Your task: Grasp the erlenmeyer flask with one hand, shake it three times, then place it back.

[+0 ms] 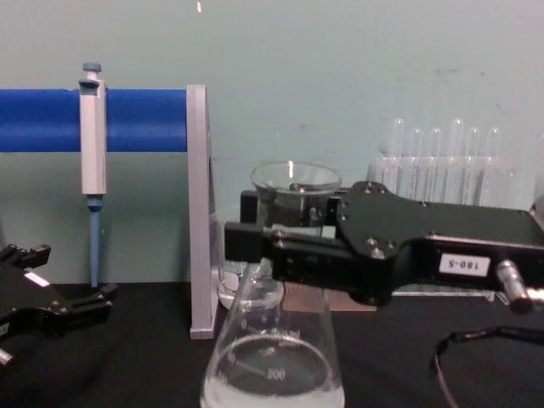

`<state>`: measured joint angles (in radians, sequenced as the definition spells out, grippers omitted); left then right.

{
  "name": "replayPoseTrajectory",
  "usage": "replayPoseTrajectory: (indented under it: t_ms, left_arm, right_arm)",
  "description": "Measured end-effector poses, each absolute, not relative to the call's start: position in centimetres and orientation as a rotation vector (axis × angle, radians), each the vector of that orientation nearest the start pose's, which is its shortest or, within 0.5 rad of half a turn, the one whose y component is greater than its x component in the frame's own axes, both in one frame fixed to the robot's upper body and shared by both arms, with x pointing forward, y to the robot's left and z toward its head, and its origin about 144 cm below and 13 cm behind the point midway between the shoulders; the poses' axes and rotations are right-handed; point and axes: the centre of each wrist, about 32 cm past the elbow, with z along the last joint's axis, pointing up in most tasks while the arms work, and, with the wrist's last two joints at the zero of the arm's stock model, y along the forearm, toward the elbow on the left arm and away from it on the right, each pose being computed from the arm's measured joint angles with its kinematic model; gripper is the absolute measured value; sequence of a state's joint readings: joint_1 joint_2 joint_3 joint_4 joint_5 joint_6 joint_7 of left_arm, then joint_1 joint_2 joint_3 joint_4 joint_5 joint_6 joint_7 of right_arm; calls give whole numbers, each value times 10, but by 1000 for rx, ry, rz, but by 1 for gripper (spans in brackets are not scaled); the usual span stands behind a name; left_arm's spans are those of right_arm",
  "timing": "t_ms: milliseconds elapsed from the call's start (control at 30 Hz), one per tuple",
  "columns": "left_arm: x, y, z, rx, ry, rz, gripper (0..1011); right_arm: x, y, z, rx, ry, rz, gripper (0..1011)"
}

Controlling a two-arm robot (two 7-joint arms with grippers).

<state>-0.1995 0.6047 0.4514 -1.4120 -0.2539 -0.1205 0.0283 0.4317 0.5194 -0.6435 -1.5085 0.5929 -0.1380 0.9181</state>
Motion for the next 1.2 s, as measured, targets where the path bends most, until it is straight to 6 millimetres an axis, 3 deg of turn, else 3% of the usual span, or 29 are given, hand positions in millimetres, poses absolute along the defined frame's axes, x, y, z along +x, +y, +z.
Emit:
replayPoseTrajectory:
  t_ms: [1200]
  left_arm:
    - [489, 310, 1140, 304, -285, 1248, 1001]
  right_arm:
    - [530, -224, 1209, 35, -118, -934, 447]
